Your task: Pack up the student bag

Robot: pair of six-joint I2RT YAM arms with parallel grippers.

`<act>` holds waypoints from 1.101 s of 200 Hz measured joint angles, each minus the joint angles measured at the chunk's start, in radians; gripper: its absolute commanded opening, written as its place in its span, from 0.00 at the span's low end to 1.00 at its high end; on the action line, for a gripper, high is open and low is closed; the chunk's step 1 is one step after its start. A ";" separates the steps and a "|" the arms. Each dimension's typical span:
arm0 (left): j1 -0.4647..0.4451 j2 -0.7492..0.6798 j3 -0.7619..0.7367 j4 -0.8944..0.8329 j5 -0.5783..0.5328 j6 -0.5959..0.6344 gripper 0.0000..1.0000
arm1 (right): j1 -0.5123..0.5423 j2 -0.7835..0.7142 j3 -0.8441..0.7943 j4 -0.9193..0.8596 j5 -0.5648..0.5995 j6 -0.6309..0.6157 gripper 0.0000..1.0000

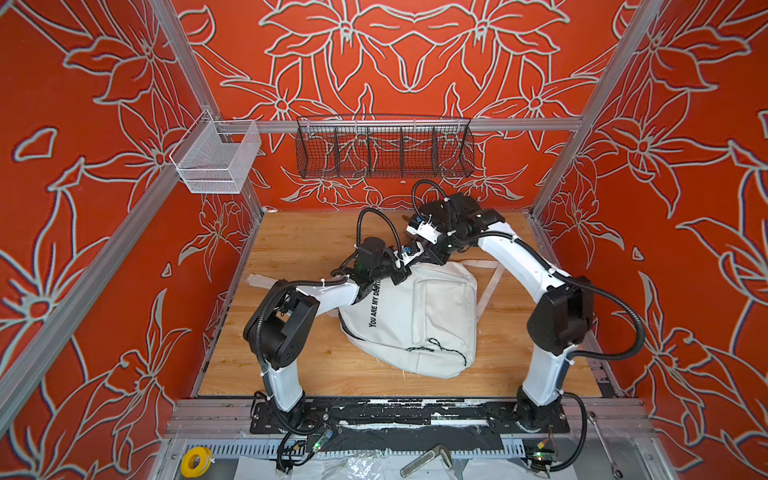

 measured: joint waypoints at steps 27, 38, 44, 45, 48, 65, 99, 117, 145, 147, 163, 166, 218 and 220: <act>0.000 -0.006 0.000 -0.039 -0.010 -0.008 0.00 | -0.018 -0.157 -0.211 0.187 -0.003 0.015 0.48; 0.000 -0.012 0.000 -0.055 -0.014 -0.017 0.00 | -0.029 -0.210 -0.277 0.257 -0.011 0.016 0.49; 0.000 -0.015 0.000 -0.060 -0.014 -0.021 0.00 | -0.035 -0.230 -0.304 0.291 -0.012 0.015 0.49; 0.000 -0.015 0.000 -0.061 -0.015 -0.023 0.00 | -0.037 -0.235 -0.310 0.298 -0.013 0.015 0.49; 0.000 -0.017 0.000 -0.064 -0.016 -0.026 0.00 | -0.040 -0.242 -0.322 0.312 -0.013 0.014 0.49; 0.000 -0.028 0.004 -0.085 -0.030 -0.053 0.00 | -0.051 -0.261 -0.396 0.406 -0.015 0.008 0.49; 0.001 -0.051 0.038 -0.140 -0.061 -0.138 0.00 | -0.068 -0.268 -0.672 0.661 -0.086 -0.006 0.48; 0.001 -0.074 0.038 -0.158 -0.062 -0.182 0.00 | -0.068 -0.267 -0.769 0.752 -0.125 -0.008 0.49; 0.002 -0.094 0.037 -0.171 -0.055 -0.234 0.00 | -0.066 -0.254 -0.766 0.838 -0.138 -0.011 0.49; 0.003 -0.095 0.037 -0.171 -0.053 -0.237 0.00 | -0.066 -0.252 -0.763 0.843 -0.137 -0.011 0.49; 0.003 -0.103 0.037 -0.176 -0.043 -0.258 0.00 | -0.065 -0.243 -0.753 0.892 -0.118 -0.010 0.49; 0.003 -0.105 0.038 -0.176 -0.042 -0.259 0.00 | -0.065 -0.243 -0.753 0.901 -0.114 -0.010 0.50; 0.003 -0.115 0.037 -0.180 -0.003 -0.282 0.00 | -0.055 -0.200 -0.680 0.884 -0.074 -0.068 0.50; 0.003 -0.115 0.037 -0.181 -0.003 -0.283 0.00 | -0.054 -0.198 -0.677 0.882 -0.074 -0.070 0.50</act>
